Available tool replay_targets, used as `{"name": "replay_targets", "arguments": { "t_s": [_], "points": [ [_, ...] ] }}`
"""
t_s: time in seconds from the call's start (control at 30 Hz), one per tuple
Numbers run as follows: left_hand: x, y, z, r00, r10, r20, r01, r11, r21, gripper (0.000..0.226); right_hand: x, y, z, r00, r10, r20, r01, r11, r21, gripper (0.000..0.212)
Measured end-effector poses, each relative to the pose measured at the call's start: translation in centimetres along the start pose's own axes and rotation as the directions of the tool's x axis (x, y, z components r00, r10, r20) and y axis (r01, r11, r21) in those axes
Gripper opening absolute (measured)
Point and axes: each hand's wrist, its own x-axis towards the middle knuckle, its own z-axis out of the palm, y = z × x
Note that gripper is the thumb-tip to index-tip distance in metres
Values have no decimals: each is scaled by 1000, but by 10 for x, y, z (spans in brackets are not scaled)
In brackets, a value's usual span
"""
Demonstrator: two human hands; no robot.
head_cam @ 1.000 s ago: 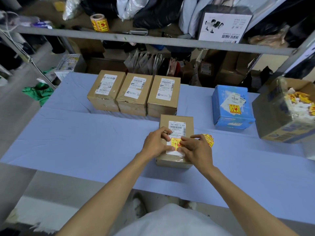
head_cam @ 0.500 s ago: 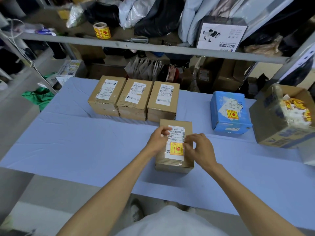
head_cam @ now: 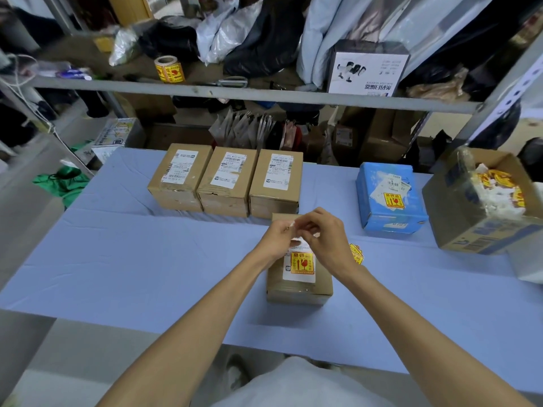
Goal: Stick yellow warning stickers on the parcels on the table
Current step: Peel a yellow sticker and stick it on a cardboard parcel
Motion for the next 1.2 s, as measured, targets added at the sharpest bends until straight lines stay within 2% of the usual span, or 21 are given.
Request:
{"name": "replay_targets", "arguments": {
  "t_s": [0.07,0.1,0.23,0.4,0.53,0.67,0.77,0.93,1.2],
  "points": [
    [1,1,-1,1000,14,14,-15,998,60,27,0,2,-1,1000,-15,-22,14,1000,-23,14],
    [2,2,-2,1000,25,10,-26,999,38,22,-1,2,-1,999,-17,-30,16,999,-41,13],
    [3,8,-10,994,21,-103,-35,990,-135,22,-2,5,-5,997,-26,-67,27,1000,15,13],
    [3,13,-11,994,7,-108,-41,947,-318,9,-1,3,-8,991,40,-127,-23,991,130,17],
    [3,14,-11,993,27,-118,-56,968,-243,7,3,4,-12,972,216,-89,-172,920,353,12],
    [3,17,-9,995,32,-91,-56,961,-272,15,6,6,-18,964,264,-14,-225,846,483,9],
    [3,21,-7,997,29,-77,-52,944,-324,18,9,9,-25,964,263,47,-244,797,552,7],
    [4,28,-4,997,-73,-10,61,899,-433,13,12,9,-32,982,180,59,-183,820,543,6],
    [11,41,1,999,-10,38,17,979,-204,22,10,13,-37,981,193,-28,-141,803,579,12]
  ]
}}
